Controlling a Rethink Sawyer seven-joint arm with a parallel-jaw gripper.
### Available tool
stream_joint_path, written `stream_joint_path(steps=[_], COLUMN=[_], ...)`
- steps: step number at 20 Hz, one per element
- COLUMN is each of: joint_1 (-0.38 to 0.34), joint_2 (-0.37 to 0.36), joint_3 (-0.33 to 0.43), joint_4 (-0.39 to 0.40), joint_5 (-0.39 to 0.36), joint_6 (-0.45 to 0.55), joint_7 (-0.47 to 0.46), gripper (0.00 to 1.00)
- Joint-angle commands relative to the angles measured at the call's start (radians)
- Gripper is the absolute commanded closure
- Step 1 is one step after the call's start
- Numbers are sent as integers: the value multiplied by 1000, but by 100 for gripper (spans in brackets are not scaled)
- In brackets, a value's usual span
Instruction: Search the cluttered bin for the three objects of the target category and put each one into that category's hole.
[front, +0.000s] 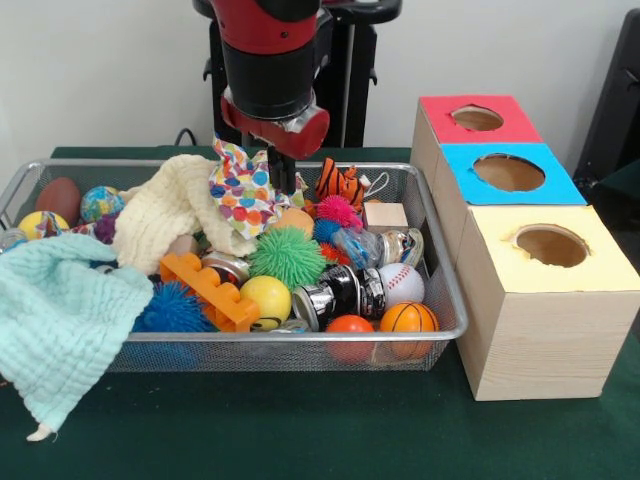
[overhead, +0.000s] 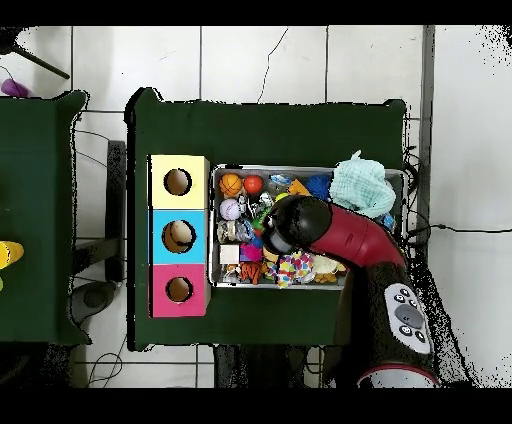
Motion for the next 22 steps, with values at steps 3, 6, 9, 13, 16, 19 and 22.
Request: stream_joint_path(steps=[3,6,9,13,16,19,22], joint_1=[39,51,71,91,135,161,184], joint_2=[16,25,25,21,50,75,59], joint_3=[-82,-101,-133,-157,-211,-253,-267], joint_4=[94,73,51,43,10,-40,-1], joint_5=[125,127,126,149,157,156,174], joint_6=[-79,-62,-41,-18,-7,18,-14], joint_7=[392,395,413,424,481,498,495], gripper=[100,100,100,100,100,100,100])
